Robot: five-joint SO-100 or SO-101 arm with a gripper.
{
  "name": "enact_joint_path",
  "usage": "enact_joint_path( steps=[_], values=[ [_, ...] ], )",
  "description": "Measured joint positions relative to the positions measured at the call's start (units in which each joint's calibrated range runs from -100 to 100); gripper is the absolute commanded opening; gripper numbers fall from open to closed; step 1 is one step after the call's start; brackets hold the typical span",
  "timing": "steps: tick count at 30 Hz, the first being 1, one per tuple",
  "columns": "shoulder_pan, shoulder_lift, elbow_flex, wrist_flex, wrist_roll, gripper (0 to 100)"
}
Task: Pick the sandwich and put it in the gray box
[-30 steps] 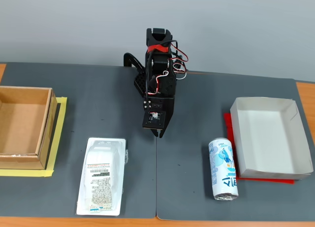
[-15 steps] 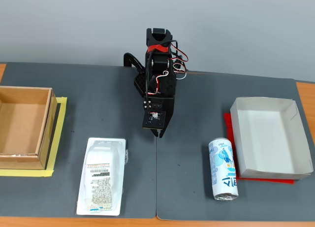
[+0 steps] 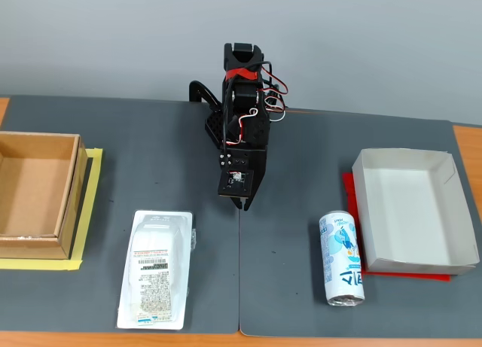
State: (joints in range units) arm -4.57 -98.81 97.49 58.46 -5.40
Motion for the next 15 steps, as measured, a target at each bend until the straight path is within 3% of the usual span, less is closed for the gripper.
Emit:
enact_joint_path(
  steps=[15],
  values=[
    [-0.2,0.0,0.0,0.0,0.0,2]
  ],
)
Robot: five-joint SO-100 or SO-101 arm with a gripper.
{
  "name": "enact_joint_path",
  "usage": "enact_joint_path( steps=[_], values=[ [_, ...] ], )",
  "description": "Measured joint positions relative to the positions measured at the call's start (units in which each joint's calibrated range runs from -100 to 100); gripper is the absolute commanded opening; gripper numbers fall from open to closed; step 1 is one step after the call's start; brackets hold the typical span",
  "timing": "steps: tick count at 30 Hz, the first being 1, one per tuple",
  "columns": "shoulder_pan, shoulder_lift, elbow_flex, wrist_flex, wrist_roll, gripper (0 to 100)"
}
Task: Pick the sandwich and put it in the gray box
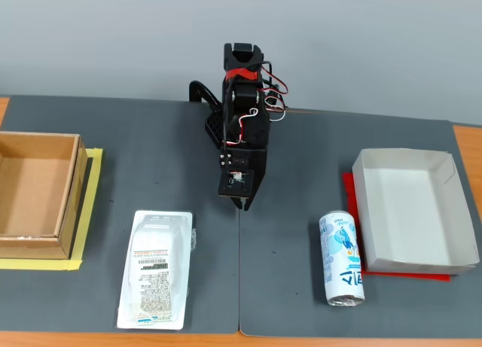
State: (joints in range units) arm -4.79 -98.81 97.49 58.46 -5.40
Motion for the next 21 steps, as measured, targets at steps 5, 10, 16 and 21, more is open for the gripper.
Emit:
enact_joint_path(
  steps=[5,10,16,21],
  values=[
    [-1.5,0.0,0.0,0.0,0.0,2],
    [-1.5,0.0,0.0,0.0,0.0,2],
    [-1.5,0.0,0.0,0.0,0.0,2],
    [-1.5,0.0,0.0,0.0,0.0,2]
  ],
)
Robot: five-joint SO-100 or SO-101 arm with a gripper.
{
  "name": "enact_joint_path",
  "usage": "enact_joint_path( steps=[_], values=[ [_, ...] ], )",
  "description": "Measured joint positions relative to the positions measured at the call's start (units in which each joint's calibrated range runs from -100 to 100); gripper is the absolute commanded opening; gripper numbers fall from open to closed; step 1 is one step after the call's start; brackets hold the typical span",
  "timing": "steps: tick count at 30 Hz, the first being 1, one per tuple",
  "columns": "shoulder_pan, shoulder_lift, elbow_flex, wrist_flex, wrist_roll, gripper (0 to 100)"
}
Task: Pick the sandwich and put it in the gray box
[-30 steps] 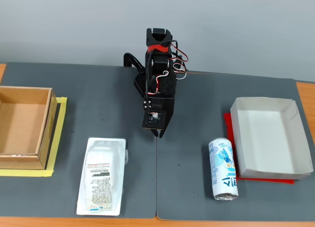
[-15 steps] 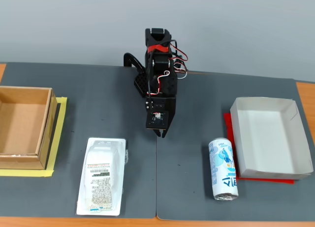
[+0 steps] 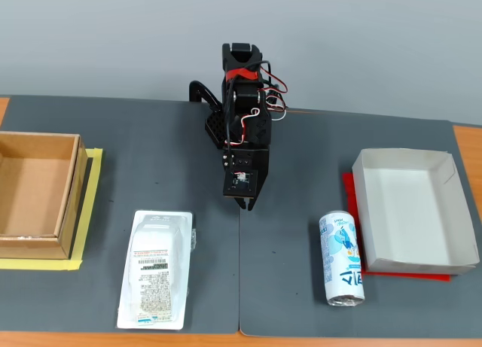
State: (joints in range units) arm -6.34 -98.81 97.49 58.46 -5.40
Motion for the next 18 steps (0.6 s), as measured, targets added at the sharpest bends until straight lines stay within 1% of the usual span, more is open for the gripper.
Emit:
enact_joint_path(
  steps=[13,18],
  values=[
    [0.0,0.0,0.0,0.0,0.0,2],
    [0.0,0.3,-2.9,0.0,0.0,2]
  ],
)
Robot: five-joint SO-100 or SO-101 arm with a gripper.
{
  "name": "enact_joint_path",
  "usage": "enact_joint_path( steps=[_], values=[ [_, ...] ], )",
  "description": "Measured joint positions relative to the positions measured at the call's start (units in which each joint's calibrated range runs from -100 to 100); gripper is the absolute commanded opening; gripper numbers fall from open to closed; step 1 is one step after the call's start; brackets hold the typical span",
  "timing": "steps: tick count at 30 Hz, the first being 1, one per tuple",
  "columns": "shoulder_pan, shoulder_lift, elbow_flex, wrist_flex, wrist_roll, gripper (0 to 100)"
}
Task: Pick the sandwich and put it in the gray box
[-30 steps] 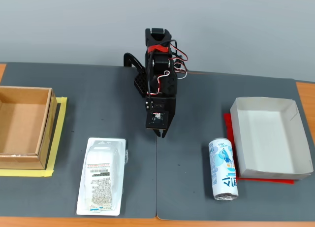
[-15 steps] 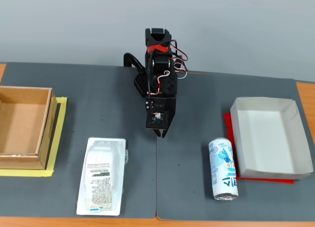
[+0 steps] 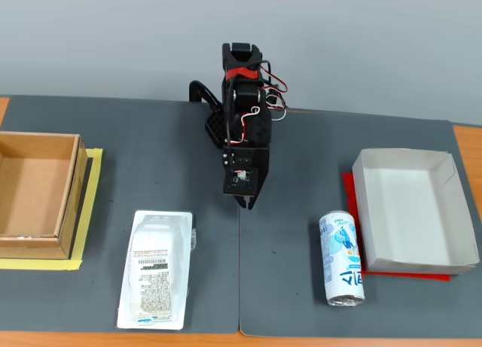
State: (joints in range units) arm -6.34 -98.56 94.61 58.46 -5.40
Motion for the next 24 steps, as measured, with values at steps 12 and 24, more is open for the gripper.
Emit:
enact_joint_path(
  steps=[12,24],
  values=[
    [3.3,27.4,-22.7,0.0,0.0,2],
    [10.7,48.0,-44.6,-0.1,5.1,2]
  ],
)
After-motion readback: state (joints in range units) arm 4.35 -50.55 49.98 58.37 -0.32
